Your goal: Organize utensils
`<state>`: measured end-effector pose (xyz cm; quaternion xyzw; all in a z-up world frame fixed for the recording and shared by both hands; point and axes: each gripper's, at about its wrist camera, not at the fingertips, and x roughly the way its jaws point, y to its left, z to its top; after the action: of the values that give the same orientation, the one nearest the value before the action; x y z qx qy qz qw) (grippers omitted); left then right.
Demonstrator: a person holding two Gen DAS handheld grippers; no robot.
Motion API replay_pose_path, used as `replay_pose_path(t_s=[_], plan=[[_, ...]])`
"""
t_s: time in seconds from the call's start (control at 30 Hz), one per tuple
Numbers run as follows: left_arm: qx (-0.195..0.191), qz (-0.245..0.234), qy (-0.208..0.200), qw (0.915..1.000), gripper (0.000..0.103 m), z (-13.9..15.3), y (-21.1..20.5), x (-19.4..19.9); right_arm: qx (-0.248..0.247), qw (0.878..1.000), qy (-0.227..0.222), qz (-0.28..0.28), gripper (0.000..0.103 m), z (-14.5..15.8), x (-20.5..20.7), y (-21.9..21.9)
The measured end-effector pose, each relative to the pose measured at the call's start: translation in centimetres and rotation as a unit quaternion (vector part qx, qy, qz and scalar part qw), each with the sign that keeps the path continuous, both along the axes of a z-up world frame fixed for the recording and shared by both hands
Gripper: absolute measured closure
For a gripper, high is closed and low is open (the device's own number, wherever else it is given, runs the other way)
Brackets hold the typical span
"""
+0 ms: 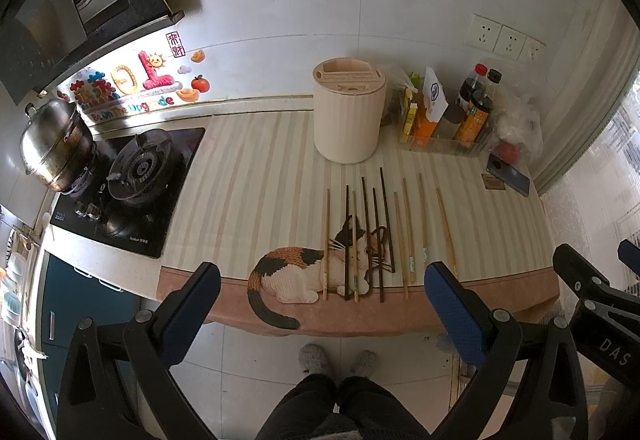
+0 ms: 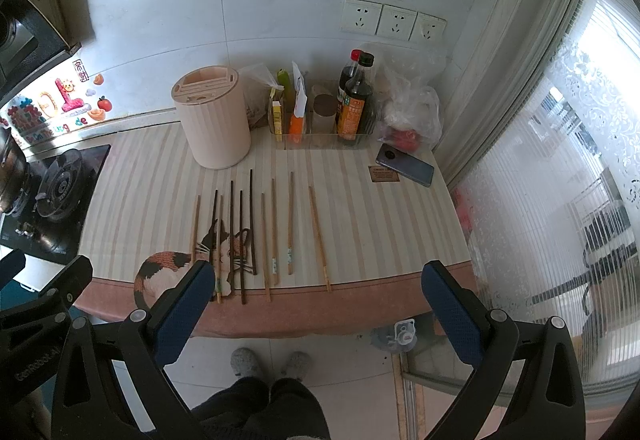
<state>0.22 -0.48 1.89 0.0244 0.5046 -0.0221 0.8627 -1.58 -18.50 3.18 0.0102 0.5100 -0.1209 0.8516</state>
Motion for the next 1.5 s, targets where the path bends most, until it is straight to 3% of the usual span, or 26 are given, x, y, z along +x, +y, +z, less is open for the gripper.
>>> replay_pose_path(t_s=[1.0,1.17,1.33,1.5], plan=[[-0.002,0.0,-0.007,1.0,0.0,0.2,0.2,-0.1,-0.002,1.0,-0.002,0.003,0.0,0.3,0.1,0.0],[0.004,0.006,-0.042,0.9991,0.0,0.2,-0.1,0.3,-0.002,1.0,-0.005,0.002,0.0,0.3,0.2,-0.1],[0.038,0.002,-0.088,0.9954,0.0,-1.7,-0.8,2.8,-0.002,0.999,-0.035,-0.007,0.0,-0.2,1.0,-1.6],[0.056,0.034,-0.061,0.996,0.0,-6.4,0.2,6.1,0.018,0.999,-0.033,-0.024,0.0,-3.5,3.6,-4.2]])
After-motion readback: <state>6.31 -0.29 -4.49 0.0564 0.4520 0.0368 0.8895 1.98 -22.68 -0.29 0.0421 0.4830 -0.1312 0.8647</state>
